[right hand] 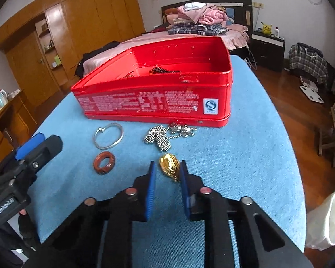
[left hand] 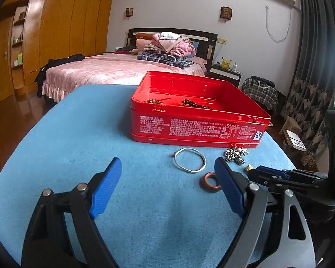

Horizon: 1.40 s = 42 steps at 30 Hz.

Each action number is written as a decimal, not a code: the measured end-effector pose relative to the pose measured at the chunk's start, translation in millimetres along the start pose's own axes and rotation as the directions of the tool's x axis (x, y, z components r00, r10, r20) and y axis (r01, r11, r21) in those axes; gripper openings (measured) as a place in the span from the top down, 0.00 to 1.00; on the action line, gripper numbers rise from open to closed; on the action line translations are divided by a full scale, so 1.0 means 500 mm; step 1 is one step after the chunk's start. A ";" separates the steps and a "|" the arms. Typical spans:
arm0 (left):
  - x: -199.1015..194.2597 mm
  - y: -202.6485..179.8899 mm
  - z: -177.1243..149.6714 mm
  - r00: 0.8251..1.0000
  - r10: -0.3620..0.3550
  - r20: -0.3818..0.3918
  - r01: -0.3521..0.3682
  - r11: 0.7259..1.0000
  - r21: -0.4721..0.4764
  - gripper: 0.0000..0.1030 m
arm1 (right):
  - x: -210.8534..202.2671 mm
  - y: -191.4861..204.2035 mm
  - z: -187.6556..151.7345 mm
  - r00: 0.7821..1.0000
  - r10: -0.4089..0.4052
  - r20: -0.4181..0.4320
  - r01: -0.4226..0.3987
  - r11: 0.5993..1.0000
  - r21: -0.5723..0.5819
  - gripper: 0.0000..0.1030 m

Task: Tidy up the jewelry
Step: 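Grasp the brown ring with the left tool while the right tool grasps the gold pendant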

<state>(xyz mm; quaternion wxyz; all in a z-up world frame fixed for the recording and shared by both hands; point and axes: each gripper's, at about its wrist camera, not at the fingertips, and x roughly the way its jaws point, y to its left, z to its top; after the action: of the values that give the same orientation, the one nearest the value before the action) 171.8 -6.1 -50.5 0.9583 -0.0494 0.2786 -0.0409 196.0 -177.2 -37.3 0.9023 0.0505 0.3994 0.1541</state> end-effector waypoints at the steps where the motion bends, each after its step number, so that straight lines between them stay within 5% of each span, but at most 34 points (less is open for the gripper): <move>1: -0.001 -0.001 -0.001 1.000 -0.001 -0.001 0.001 1.000 0.000 0.20 | -0.002 0.001 -0.002 1.000 0.001 -0.001 -0.001 1.000 0.005 0.81; 6: 0.005 -0.013 -0.002 1.000 -0.017 -0.020 0.017 1.000 0.002 0.21 | -0.020 0.009 -0.017 0.999 0.038 0.004 -0.038 0.999 0.028 0.81; 14: 0.038 -0.067 -0.007 0.996 -0.042 -0.081 0.044 0.999 0.017 0.25 | -0.070 -0.028 -0.028 0.997 -0.011 0.070 0.006 0.998 0.069 0.81; 19: 0.072 -0.083 -0.015 0.987 -0.057 -0.153 0.057 0.998 -0.002 0.37 | -0.076 -0.036 -0.028 0.996 -0.014 0.090 0.008 0.997 0.072 0.81; 24: 0.095 -0.080 -0.025 0.975 -0.074 -0.208 0.069 0.997 -0.032 0.60 | -0.074 -0.044 -0.031 0.995 -0.007 0.097 -0.001 0.997 0.078 0.81; 34: 0.104 -0.091 -0.029 0.969 -0.058 -0.239 0.061 0.998 0.003 0.62 | -0.069 -0.042 -0.028 0.995 -0.005 0.103 -0.003 0.997 0.082 0.81; 36: 0.105 -0.097 -0.027 0.970 -0.055 -0.239 0.059 0.998 0.012 0.72 | -0.068 -0.040 -0.028 0.995 -0.005 0.102 -0.003 0.997 0.080 0.81; 42: 0.095 -0.090 -0.027 0.973 -0.079 -0.215 0.078 0.997 -0.015 0.73 | -0.062 -0.032 -0.025 0.996 0.004 0.094 -0.011 0.997 0.077 0.81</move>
<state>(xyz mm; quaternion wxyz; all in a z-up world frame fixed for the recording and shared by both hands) 202.3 -56.6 -81.6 0.9198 -0.0588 0.3789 -0.0830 170.7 -202.6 -27.1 0.9169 0.0942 0.3619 0.1393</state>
